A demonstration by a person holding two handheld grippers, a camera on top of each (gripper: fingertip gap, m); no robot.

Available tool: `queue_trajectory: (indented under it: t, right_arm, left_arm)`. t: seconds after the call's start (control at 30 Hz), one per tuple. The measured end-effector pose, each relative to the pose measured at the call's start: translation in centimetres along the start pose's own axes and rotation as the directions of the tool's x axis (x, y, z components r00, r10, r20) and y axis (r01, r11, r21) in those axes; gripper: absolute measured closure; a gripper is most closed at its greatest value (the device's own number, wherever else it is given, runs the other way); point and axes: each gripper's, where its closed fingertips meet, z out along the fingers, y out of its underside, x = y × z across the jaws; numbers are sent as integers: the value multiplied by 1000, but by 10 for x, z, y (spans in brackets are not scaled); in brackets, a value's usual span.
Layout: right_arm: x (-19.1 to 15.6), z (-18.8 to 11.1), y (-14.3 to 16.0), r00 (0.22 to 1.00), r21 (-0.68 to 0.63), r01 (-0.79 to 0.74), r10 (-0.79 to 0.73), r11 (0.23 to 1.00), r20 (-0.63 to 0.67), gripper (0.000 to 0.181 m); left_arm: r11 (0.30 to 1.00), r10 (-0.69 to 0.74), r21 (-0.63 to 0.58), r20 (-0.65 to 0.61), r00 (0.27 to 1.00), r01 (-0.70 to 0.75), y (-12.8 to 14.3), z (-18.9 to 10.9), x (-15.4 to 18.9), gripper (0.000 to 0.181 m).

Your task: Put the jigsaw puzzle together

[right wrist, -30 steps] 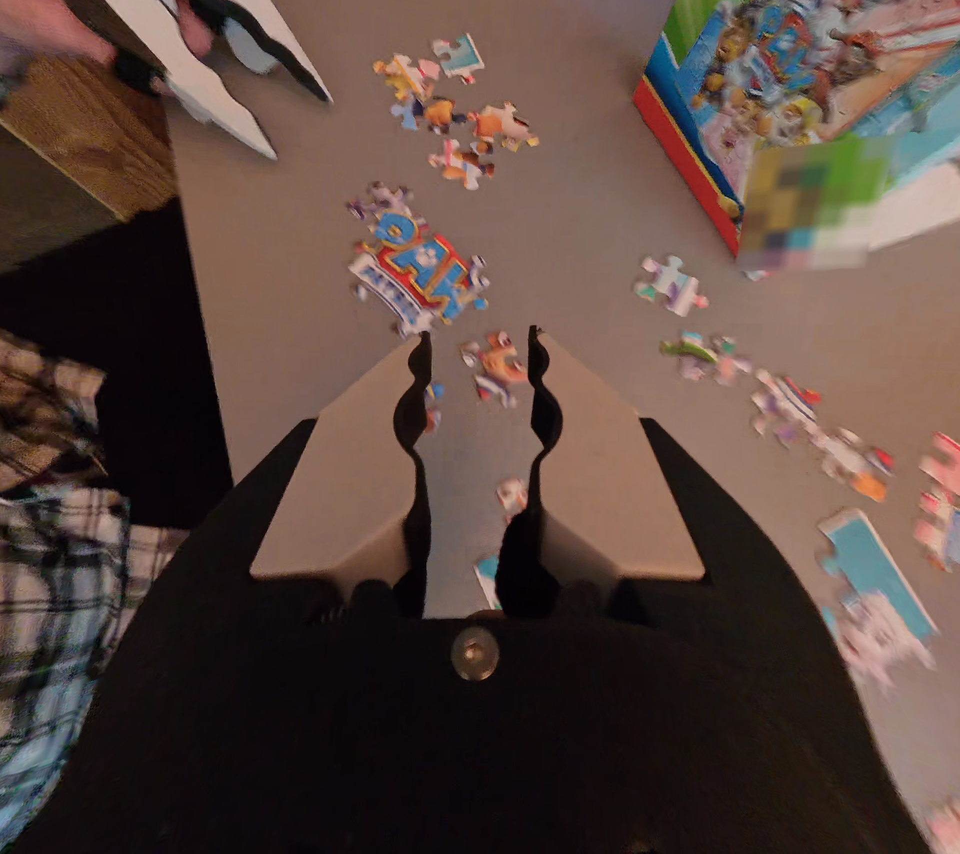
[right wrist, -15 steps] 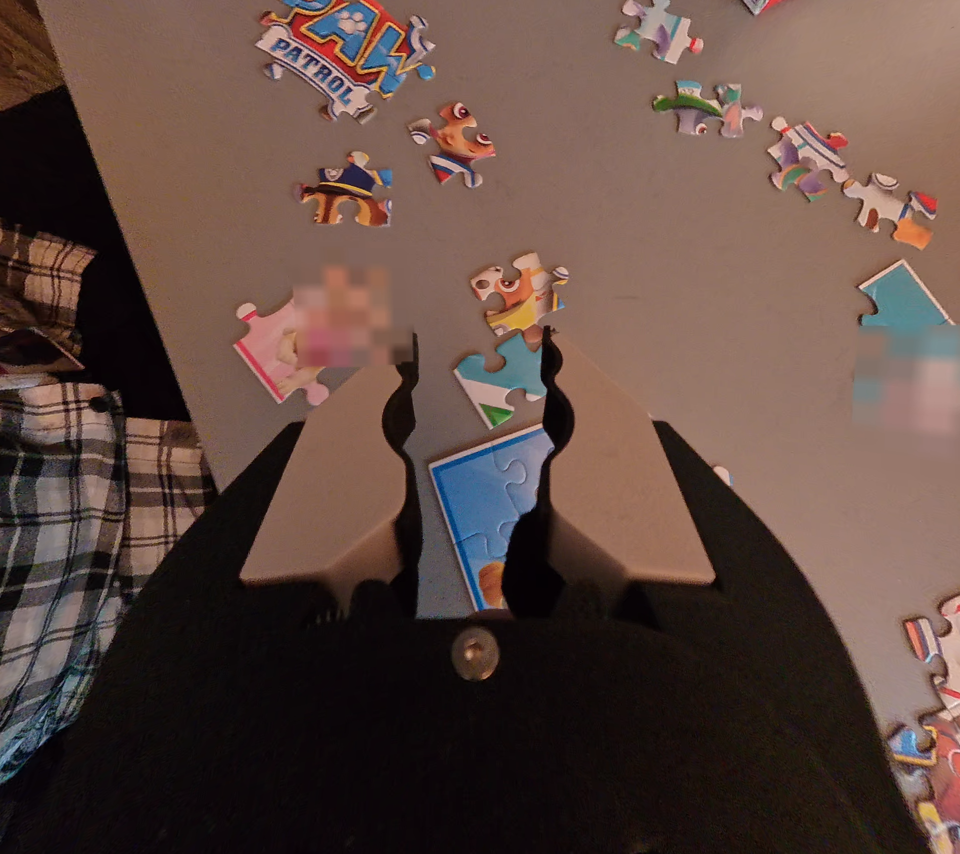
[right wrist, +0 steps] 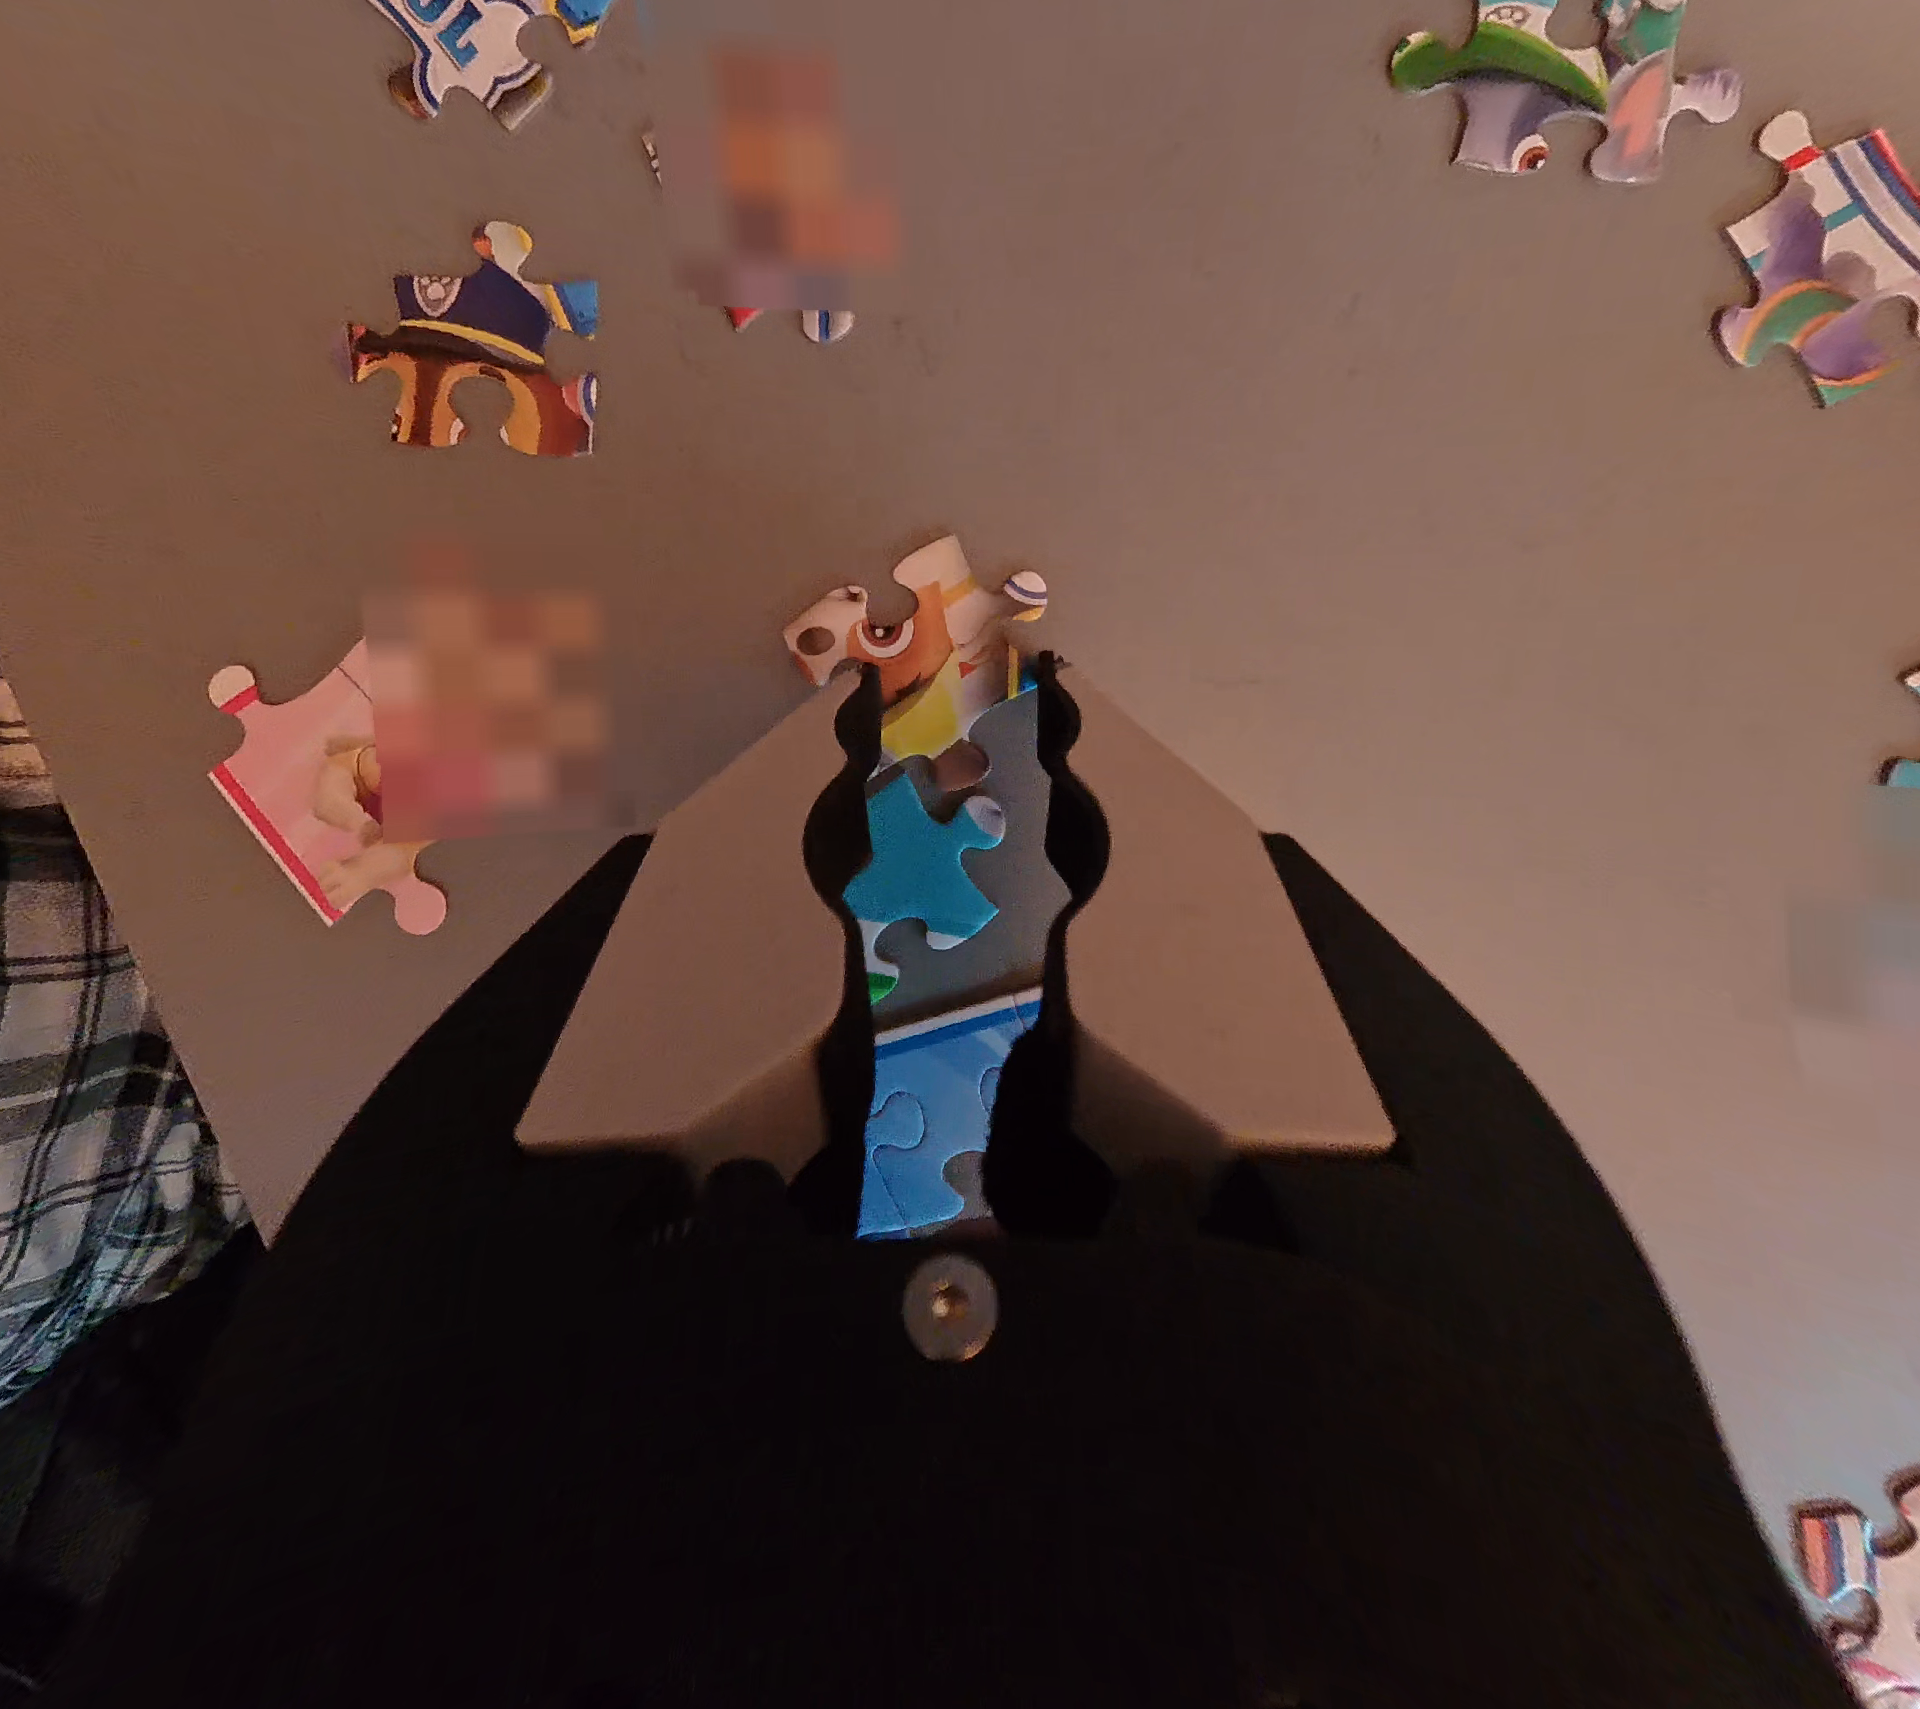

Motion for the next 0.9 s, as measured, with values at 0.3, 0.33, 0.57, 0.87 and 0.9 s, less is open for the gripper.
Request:
queue_trajectory:
  t: [0.3,0.33,0.57,0.87,0.9]
  right_arm:
    - [-16,2,-35,994,45,102,-100,994,-33,145]
    - [-21,7,-41,993,45,121,-120,992,-24,144]
    - [-32,39,-65,988,55,134,-137,989,68,144]
    - [-31,37,-62,995,77,85,-90,993,52,165]
    - [-31,35,-59,995,70,84,-87,994,50,165]
  left_arm:
    - [996,-17,-93,-42,999,13,13,16,-4,114]
    - [994,-21,-106,-48,999,16,15,18,-2,114]
    - [992,-67,-111,-107,992,55,14,19,13,108]
    - [996,-21,-85,-121,992,11,4,14,12,110]
    - [997,-13,-79,-122,992,4,-1,14,10,110]
